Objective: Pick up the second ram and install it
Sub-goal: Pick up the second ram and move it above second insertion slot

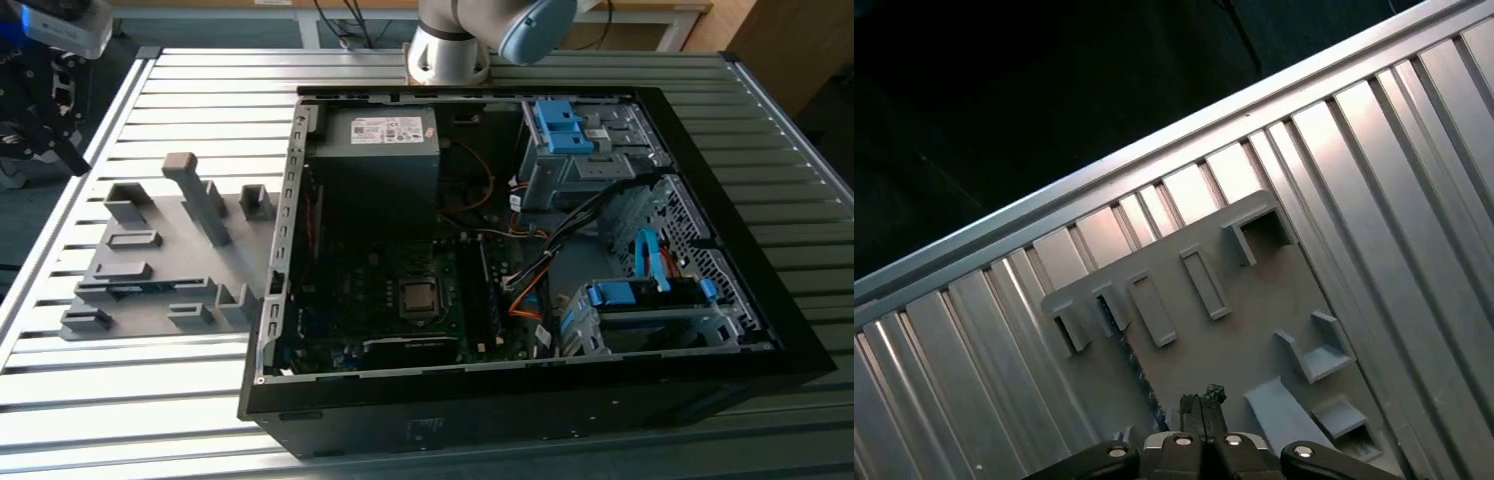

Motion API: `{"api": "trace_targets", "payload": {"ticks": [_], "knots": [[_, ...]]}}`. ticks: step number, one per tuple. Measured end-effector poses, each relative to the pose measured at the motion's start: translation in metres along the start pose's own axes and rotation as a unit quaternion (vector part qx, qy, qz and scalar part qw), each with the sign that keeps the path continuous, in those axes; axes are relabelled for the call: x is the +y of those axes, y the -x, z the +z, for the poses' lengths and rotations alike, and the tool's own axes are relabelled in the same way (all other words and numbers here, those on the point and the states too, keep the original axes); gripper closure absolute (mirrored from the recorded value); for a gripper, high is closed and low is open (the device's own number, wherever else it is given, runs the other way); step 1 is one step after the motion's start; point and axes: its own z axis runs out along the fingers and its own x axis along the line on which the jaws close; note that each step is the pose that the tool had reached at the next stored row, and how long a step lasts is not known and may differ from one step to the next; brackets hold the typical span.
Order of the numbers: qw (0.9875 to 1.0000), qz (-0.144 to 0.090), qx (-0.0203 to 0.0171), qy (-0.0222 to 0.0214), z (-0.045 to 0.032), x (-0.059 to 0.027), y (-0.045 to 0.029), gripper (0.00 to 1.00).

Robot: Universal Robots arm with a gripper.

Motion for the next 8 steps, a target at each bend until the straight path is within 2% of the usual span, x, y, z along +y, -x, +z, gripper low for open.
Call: {"api": "trace_targets", "payload": {"ticks": [8], "knots": [[1.0,-0.001,0.0,0.0,0.0001,0.0,0.0,0.89]]}}
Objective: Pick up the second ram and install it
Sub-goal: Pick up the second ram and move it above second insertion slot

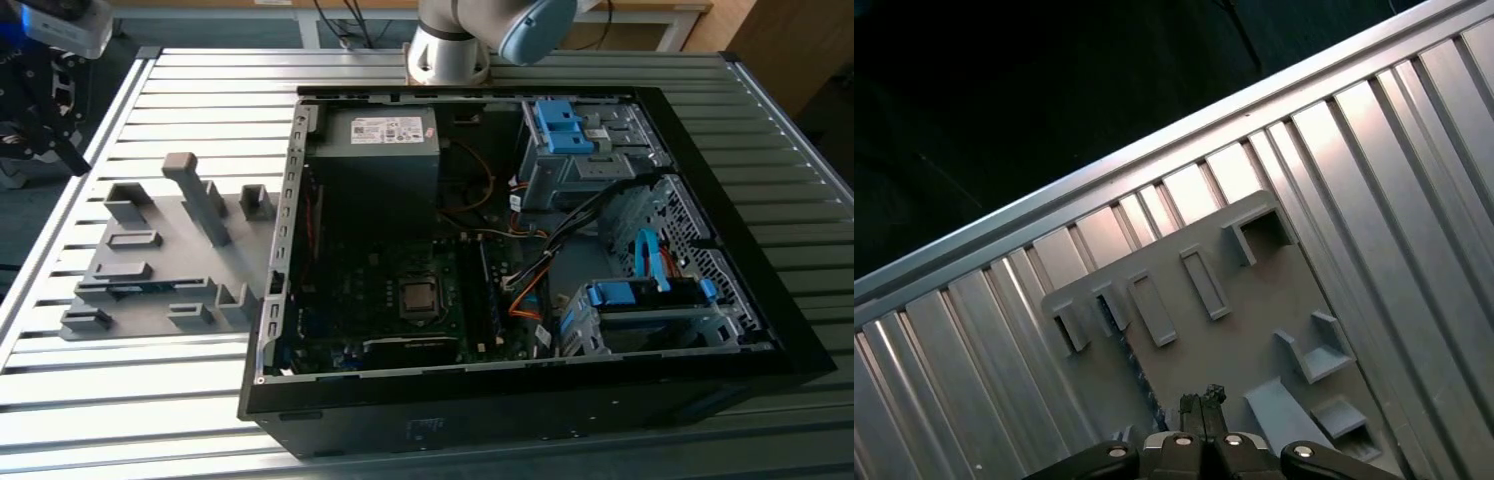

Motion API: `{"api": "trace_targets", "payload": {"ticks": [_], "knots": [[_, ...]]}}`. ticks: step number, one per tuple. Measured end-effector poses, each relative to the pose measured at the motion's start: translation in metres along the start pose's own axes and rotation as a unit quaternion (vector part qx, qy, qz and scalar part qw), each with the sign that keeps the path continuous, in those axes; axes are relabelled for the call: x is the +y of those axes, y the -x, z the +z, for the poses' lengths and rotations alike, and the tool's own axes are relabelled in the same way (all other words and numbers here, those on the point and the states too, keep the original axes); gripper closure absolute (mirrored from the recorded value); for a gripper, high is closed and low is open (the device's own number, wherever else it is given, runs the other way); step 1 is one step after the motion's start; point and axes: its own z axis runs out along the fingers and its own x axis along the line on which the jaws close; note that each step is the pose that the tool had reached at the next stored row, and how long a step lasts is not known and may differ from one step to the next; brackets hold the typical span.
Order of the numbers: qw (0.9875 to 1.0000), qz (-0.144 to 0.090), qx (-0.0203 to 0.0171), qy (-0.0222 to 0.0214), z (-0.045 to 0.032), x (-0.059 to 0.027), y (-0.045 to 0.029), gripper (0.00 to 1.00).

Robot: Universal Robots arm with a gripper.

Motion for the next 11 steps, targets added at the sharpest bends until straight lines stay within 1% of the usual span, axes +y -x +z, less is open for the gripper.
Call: {"api": "trace_targets", "payload": {"ticks": [3,6,9,11], "knots": [[1.0,-0.008,0.0,0.0,0.0001,0.0,0.0,0.89],[0.9995,-0.031,0.0002,0.0,0.0004,0.0,0.0,0.89],[0.9984,-0.057,0.0003,0.0001,0.0009,0.0,0.0,0.89],[0.9975,-0.07,0.0004,0.0001,0.0014,0.0,0.0,0.89]]}}
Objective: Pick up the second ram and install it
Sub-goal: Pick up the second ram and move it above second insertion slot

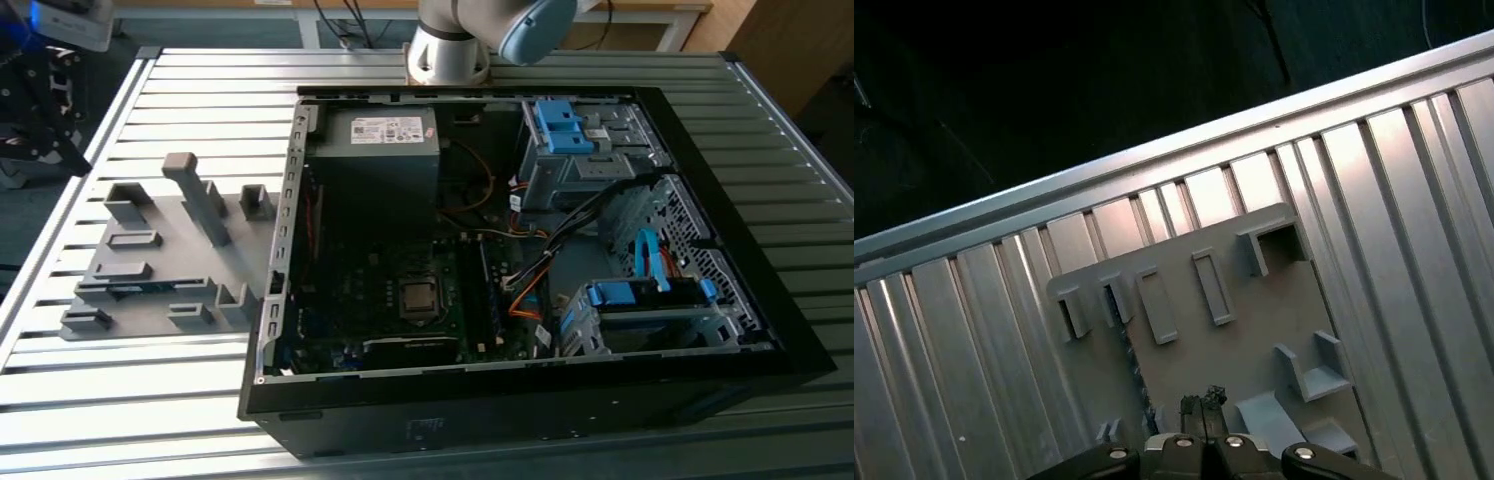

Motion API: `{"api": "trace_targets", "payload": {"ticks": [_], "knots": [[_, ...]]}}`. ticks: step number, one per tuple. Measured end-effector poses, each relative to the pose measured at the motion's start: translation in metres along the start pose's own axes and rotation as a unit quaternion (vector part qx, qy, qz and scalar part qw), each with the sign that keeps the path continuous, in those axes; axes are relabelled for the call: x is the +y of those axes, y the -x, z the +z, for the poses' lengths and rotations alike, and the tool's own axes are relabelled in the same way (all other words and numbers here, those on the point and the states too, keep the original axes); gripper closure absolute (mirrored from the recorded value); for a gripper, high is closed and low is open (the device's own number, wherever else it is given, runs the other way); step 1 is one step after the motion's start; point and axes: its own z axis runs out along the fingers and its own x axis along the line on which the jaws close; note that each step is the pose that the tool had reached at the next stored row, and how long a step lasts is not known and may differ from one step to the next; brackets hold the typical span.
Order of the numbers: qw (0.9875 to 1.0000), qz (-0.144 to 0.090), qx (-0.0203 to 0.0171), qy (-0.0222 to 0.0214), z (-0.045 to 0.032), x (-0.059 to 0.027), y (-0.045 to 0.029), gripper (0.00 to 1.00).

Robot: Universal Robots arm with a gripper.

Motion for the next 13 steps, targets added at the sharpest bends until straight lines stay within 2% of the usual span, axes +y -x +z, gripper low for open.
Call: {"api": "trace_targets", "payload": {"ticks": [10,13], "knots": [[1.0,-0.009,0.0011,-0.0004,0.0081,-0.0001,-0.0001,0.89],[0.9997,-0.023,0.0012,-0.0004,0.01,-0.0002,-0.0001,0.89]]}}
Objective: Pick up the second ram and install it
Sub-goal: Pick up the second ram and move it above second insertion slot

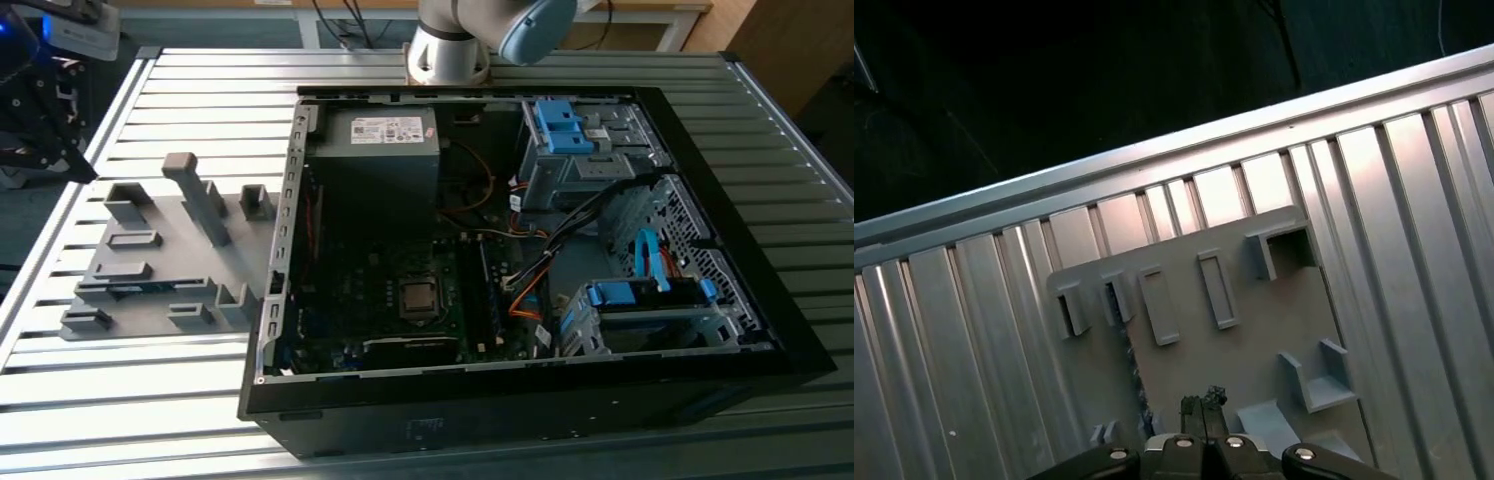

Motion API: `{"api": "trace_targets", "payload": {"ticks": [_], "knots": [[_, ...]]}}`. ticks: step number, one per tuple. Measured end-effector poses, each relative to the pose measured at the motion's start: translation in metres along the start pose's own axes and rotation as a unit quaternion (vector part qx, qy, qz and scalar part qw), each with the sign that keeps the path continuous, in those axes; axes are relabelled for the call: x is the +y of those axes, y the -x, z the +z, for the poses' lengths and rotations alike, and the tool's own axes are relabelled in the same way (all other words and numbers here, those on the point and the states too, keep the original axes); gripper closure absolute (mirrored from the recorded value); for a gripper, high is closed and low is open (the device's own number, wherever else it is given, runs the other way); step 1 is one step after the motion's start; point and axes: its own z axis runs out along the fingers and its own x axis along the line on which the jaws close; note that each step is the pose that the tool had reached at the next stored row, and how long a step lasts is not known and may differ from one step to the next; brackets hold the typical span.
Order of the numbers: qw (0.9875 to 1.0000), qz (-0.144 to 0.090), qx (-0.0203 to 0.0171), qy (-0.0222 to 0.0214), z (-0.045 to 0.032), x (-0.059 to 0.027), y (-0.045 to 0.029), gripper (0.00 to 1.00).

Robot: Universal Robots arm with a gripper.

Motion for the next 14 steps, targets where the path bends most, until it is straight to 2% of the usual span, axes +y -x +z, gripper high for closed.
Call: {"api": "trace_targets", "payload": {"ticks": [4,8,14], "knots": [[0.9996,-0.028,0.0002,0.0,0.0034,0.0,0.0,0.89],[0.9993,-0.036,0.0005,0.0007,0.0101,-0.0001,-0.0003,0.89],[0.9979,-0.065,0.0015,0.0039,0.0165,0.0001,-0.0013,0.89]]}}
